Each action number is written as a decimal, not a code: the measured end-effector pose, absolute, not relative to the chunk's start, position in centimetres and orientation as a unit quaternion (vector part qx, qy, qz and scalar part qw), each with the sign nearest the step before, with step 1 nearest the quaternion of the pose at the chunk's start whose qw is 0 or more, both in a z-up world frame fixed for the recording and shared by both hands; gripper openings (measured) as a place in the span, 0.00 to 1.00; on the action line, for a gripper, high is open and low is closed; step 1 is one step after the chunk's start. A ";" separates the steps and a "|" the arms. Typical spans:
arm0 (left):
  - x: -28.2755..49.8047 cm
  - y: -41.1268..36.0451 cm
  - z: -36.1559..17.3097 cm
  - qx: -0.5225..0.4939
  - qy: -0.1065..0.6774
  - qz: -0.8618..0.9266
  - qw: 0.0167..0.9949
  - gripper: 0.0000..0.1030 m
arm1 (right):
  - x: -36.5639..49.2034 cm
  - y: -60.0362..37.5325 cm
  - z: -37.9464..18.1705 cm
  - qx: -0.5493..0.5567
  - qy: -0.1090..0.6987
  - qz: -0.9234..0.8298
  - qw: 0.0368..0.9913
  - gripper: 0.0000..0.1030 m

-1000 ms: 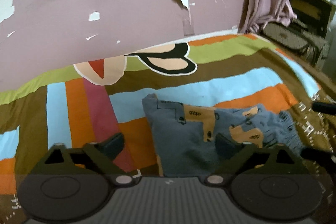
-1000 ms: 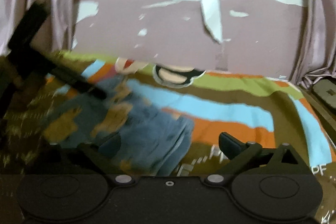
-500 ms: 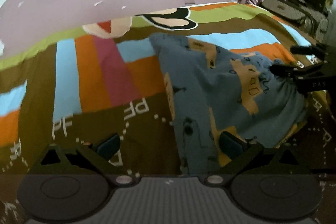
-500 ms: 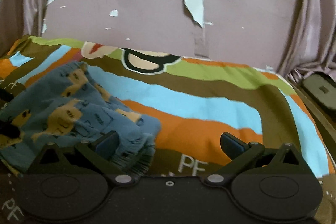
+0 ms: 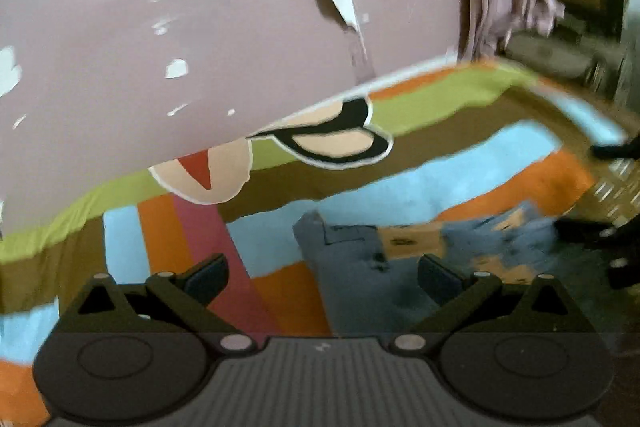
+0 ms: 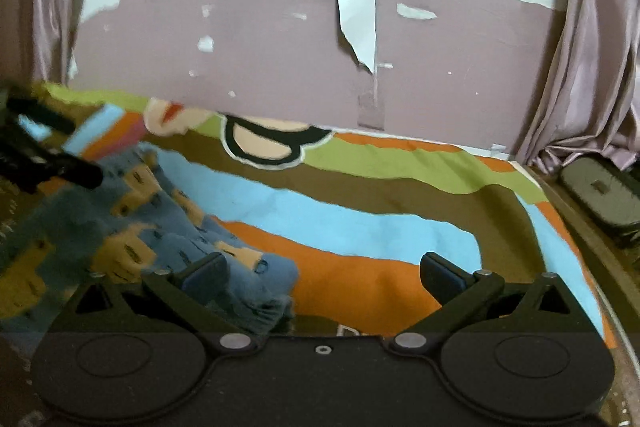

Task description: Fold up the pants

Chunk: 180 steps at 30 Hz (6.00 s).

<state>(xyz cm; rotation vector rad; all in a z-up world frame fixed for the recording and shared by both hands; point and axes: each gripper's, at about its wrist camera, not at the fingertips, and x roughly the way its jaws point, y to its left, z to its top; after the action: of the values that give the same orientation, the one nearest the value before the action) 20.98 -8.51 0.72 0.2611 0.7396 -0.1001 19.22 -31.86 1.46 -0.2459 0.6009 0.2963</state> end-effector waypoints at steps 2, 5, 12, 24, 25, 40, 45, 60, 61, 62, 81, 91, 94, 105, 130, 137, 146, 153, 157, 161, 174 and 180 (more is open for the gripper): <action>21.7 -8.9 -0.7 0.157 0.366 -0.039 0.917 1.00 | 19.6 -31.9 0.6 -0.129 0.305 0.140 0.933 0.99; 21.8 -8.0 -1.3 0.140 0.367 -0.052 0.918 1.00 | 19.8 -32.7 0.1 -0.124 0.307 0.137 0.934 0.99; 19.0 -5.2 0.9 0.046 0.368 -0.061 0.927 1.00 | 18.8 -35.5 1.9 -0.009 0.281 0.223 0.933 0.99; 13.9 -3.3 -1.1 -0.124 0.432 -0.141 0.882 1.00 | 19.6 -38.8 -0.4 0.166 0.391 0.342 0.838 0.99; 13.8 -3.0 -1.5 -0.134 0.439 -0.140 0.877 1.00 | 19.7 -39.1 -0.5 0.176 0.394 0.346 0.833 0.99; 13.4 -2.5 -3.1 -0.181 0.439 -0.165 0.864 1.00 | 24.0 -40.8 -3.0 0.290 0.394 0.415 0.767 1.00; 13.4 -2.8 -3.1 -0.191 0.436 -0.168 0.863 1.00 | 25.2 -40.3 -3.1 0.285 0.398 0.426 0.761 1.00; 13.3 -3.6 -3.2 -0.164 0.437 -0.167 0.869 1.00 | 26.5 -39.2 -3.6 0.299 0.408 0.460 0.730 1.00; 13.3 -3.5 -3.1 -0.164 0.436 -0.167 0.869 1.00 | 26.4 -39.2 -3.6 0.301 0.407 0.457 0.731 1.00; 13.2 -3.5 -3.1 -0.164 0.435 -0.166 0.869 1.00 | 26.4 -39.2 -3.6 0.301 0.406 0.456 0.733 0.99; 12.7 -2.6 -2.9 -0.167 0.421 -0.129 0.882 0.56 | 26.1 -40.0 -5.2 0.316 0.407 0.416 0.750 0.44; 13.4 -2.8 -3.3 -0.201 0.447 -0.131 0.862 0.26 | 25.8 -38.8 -4.5 0.272 0.411 0.396 0.775 0.24; 13.4 -3.3 -2.9 -0.188 0.448 -0.127 0.865 0.22 | 24.9 -37.9 -3.1 0.229 0.394 0.385 0.803 0.19; 12.6 -4.1 -1.3 -0.172 0.434 -0.101 0.879 0.17 | 20.2 -32.8 4.0 0.016 0.287 0.357 0.889 0.17; 23.5 1.2 -1.3 -0.114 0.364 -0.013 0.924 0.18 | 37.5 -20.9 2.7 -0.108 0.316 0.371 0.867 0.17; 23.1 1.7 -1.7 -0.103 0.362 -0.025 0.926 0.18 | 37.7 -22.0 1.0 -0.070 0.330 0.359 0.870 0.19; 23.3 1.6 -1.9 -0.104 0.366 -0.018 0.924 0.25 | 37.8 -22.0 0.8 -0.060 0.333 0.350 0.873 0.25; 22.9 2.0 -1.7 -0.120 0.371 -0.004 0.921 0.58 | 36.4 -22.6 1.1 -0.054 0.319 0.332 0.886 0.63; 21.8 1.8 -0.8 -0.116 0.350 0.006 0.929 0.80 | 34.1 -23.4 1.9 -0.047 0.287 0.309 0.905 0.86; 20.6 1.3 0.3 -0.099 0.330 0.024 0.938 0.95 | 31.5 -24.2 2.8 -0.056 0.252 0.267 0.928 0.97; 14.5 -0.9 0.9 -0.053 0.311 0.037 0.948 1.00 | 20.5 -24.9 3.9 -0.003 0.241 0.197 0.951 0.99; 11.6 -1.3 0.8 -0.030 0.309 0.037 0.950 1.00 | 16.0 -25.0 3.3 0.013 0.249 0.174 0.953 0.99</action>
<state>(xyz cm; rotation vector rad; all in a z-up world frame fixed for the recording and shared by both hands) 11.56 -1.28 0.81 -0.0603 0.6282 0.0754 15.95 -25.01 3.31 0.0265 0.5062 0.3532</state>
